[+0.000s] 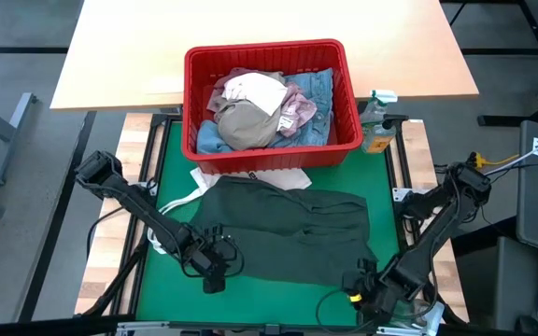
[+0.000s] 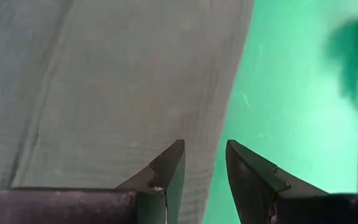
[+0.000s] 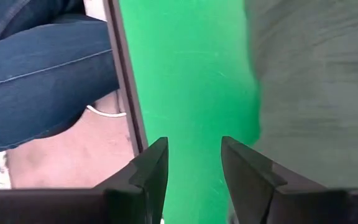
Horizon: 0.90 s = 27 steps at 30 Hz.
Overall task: Fold laundry
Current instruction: Fold the green shirt
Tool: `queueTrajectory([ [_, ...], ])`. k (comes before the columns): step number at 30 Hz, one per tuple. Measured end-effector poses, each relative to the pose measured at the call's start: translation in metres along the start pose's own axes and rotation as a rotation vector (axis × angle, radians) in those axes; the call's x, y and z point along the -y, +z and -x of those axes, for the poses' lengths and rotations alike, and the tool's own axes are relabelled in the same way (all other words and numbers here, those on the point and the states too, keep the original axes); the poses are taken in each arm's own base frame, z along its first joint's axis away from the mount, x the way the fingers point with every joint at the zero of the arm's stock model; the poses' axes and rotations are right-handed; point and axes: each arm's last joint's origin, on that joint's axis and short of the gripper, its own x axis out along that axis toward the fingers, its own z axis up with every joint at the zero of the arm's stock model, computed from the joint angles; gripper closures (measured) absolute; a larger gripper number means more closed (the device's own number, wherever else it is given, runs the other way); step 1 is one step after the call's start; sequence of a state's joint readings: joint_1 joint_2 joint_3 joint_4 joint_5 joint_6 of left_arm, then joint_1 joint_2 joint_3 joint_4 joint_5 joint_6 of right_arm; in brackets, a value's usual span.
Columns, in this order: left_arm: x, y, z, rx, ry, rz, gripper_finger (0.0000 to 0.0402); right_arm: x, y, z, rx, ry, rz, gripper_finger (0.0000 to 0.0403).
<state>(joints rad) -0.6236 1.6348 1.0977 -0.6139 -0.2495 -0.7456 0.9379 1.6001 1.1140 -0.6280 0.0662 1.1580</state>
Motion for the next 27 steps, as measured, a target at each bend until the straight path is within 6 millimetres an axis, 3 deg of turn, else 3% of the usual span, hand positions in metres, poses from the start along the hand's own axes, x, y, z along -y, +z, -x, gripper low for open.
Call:
queueTrajectory([
  [7,0.004,-0.007,-0.013,-0.029,0.038,-0.026,0.029,0.007,-0.006,-0.009,-0.08,0.035,0.0,0.0254],
  [13,-0.004,0.002,-0.013,-0.009,0.056,-0.02,0.029,0.019,0.004,0.005,-0.096,0.001,-0.014,0.0254],
  [21,-0.036,0.027,-0.011,0.012,0.095,-0.088,0.029,0.061,0.036,0.041,-0.072,-0.122,0.008,0.0254],
  [27,-0.074,0.045,-0.016,-0.002,0.233,-0.179,0.029,0.1,0.064,0.051,-0.017,-0.326,0.014,0.0254],
])
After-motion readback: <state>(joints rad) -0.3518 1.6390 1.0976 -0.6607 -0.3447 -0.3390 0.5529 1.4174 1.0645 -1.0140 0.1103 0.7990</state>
